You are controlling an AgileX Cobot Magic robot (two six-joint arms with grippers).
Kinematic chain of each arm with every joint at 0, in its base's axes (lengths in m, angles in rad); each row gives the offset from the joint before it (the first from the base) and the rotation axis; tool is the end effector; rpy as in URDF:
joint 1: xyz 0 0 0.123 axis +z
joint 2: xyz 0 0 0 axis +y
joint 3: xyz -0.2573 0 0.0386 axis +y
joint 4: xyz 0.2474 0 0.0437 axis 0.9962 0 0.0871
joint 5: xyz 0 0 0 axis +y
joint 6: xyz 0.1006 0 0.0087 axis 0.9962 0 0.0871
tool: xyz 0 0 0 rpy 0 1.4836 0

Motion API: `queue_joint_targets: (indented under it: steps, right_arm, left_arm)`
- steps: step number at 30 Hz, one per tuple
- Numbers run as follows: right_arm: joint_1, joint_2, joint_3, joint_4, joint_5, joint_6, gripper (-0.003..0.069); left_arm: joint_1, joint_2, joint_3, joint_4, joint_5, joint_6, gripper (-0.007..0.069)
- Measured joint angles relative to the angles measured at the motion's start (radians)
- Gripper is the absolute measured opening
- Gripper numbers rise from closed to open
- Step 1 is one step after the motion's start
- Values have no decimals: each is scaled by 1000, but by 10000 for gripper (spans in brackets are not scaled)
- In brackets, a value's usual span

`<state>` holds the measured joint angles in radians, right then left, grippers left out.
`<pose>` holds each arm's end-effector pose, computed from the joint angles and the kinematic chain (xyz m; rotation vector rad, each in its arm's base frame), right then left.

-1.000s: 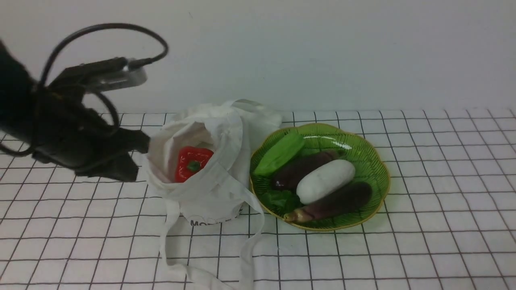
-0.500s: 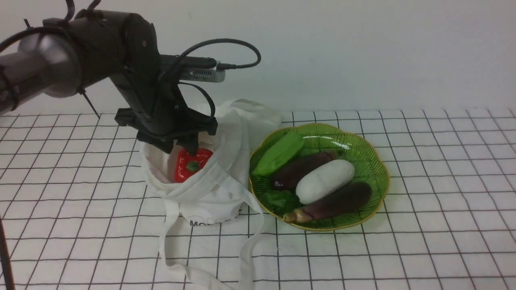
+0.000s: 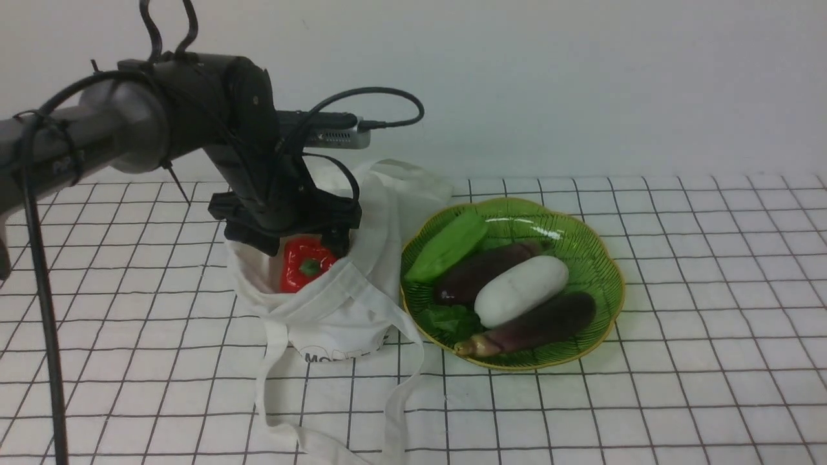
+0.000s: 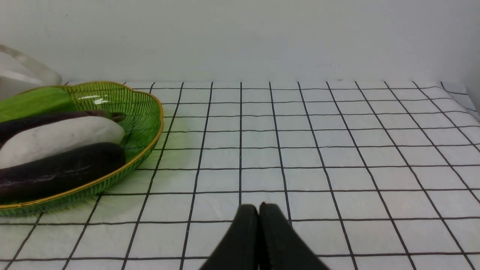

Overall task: Take vegetables from bag on white checkered tablecloth place on plate.
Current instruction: 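Reach into the bag and grasp the red bell pepper with the left gripper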

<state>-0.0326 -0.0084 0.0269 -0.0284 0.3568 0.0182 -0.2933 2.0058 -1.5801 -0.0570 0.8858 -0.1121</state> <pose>0.0873 -0.0039 0.1698 0.0294 1.8587 -0.0377 0.4018 -0.1260 0.1828 0.2144 2.7993 -0.1683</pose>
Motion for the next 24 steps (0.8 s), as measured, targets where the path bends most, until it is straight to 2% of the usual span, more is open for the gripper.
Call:
queue_joint_targets:
  steps: [8,14,24]
  right_arm:
    - [0,0,0,0,0,0,-18]
    - [0,0,0,0,0,0,-18]
    - [0,0,0,0,0,0,-18]
  left_arm:
    - [0,17,-3,-1,-40,0,676]
    - [0,43,-17,-3,-68,0,593]
    - [-1,43,-18,14,-55,-1,593]
